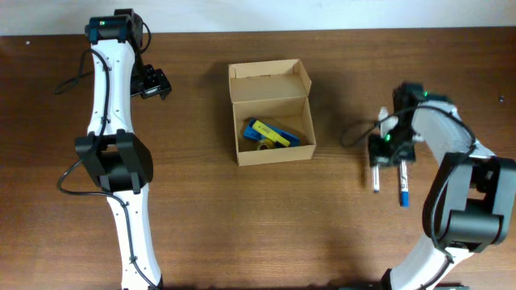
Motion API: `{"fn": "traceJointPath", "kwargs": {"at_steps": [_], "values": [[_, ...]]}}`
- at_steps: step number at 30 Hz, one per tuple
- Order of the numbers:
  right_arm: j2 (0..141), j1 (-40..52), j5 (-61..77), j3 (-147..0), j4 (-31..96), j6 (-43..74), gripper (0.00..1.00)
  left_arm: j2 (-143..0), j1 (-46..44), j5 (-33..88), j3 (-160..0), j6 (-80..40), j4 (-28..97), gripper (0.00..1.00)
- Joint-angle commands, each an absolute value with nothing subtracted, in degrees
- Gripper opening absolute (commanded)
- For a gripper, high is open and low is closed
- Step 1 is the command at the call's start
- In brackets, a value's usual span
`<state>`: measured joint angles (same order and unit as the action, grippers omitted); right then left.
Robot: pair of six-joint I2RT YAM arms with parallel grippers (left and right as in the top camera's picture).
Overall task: Pack container
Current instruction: 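Carry the black marker into the box and release it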
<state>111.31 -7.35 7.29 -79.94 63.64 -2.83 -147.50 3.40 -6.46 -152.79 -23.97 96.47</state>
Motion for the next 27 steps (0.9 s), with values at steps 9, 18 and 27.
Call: {"fn": "traceJointPath", "kwargs": {"at_steps": [9,18,27], "values": [[107.4,6.9,10.8,-117.4,77.4,-24.4,0.04,-146.3,3.4,-6.9,-152.9,-23.2,96.5,1.0],[108.6,23.8,10.5,-122.9,77.2,-48.6,0.04,-146.3,3.4,-6.9,-152.9,-23.2,96.5,1.0],[114.9,31.6,3.8,-122.8,77.4,-57.2,0.04,-146.3,3.4,-6.9,-152.9,-23.2,96.5,1.0]]}}
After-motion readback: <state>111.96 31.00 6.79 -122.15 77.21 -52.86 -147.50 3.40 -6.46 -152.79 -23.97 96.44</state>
